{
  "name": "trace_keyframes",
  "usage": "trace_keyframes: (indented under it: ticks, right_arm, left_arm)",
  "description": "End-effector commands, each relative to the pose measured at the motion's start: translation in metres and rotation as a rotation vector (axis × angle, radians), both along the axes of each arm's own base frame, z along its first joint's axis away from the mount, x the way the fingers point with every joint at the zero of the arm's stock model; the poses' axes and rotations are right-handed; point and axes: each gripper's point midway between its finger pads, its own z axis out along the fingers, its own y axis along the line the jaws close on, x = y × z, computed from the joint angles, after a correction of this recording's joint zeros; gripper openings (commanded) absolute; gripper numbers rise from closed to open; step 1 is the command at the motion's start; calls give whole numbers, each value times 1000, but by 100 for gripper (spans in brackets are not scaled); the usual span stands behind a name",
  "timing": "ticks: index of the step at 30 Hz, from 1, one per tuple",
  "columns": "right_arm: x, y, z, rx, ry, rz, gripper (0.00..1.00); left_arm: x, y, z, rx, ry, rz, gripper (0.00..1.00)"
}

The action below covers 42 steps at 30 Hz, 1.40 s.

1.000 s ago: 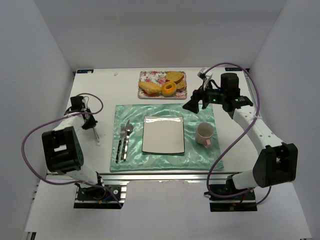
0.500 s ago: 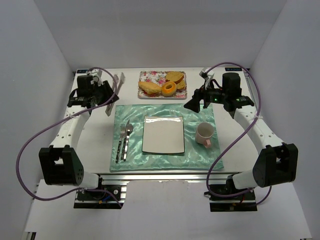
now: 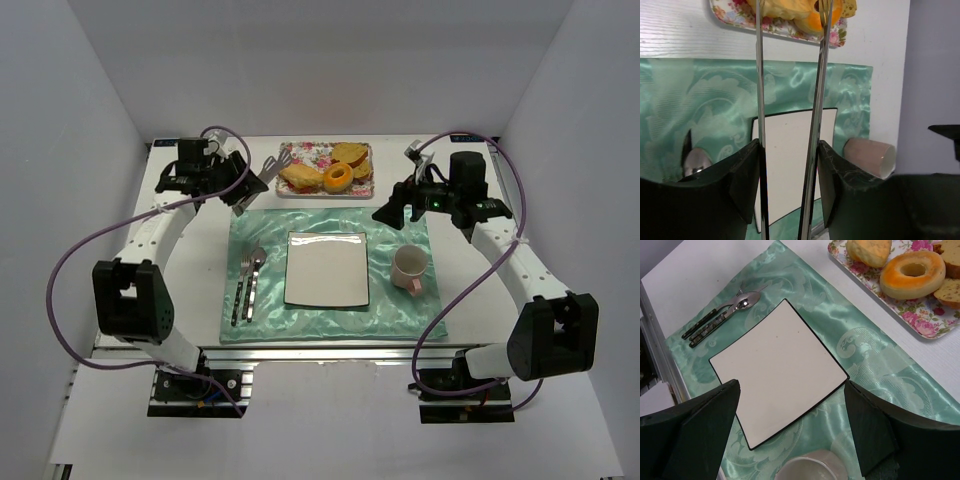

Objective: Place the bread

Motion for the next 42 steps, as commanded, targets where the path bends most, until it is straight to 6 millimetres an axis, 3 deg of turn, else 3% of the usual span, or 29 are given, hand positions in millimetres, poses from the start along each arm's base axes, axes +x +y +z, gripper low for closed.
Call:
trace_keyframes:
  ticks: [1, 3, 6, 7, 17, 28, 34, 38, 40, 42]
  right_arm:
    - [0, -1, 17, 28, -59, 5, 89]
    - [-1, -2, 17, 30, -55, 0, 89]
    - [-1, -4, 16, 31, -56, -4, 89]
    - [-1, -6, 17, 30, -58, -10, 89]
    - [2, -9, 15, 40, -52, -23, 89]
    - [5, -10, 18, 45, -55, -27, 89]
    - [4, -11, 16, 42, -53, -30, 89]
    - [4, -12, 15, 43, -48, -29, 89]
    - [4, -12, 16, 41, -52, -31, 89]
    - [4, -13, 16, 39, -53, -32, 89]
  left_arm:
    - [15, -19, 19, -107, 12, 24, 56]
    - [21, -21, 19, -128, 44, 53, 56]
    - [24, -24, -2, -114, 172, 86, 56]
    - [30, -25, 7, -107, 161, 88, 56]
    - [38, -29, -20, -74, 296, 110, 58]
    - [54, -40, -50, -110, 356, 108, 58]
    - [68, -46, -50, -154, 339, 112, 57]
    - [70, -49, -48, -177, 327, 105, 38]
    - [65, -51, -47, -192, 328, 93, 24]
    - [63, -52, -30, -207, 280, 80, 15]
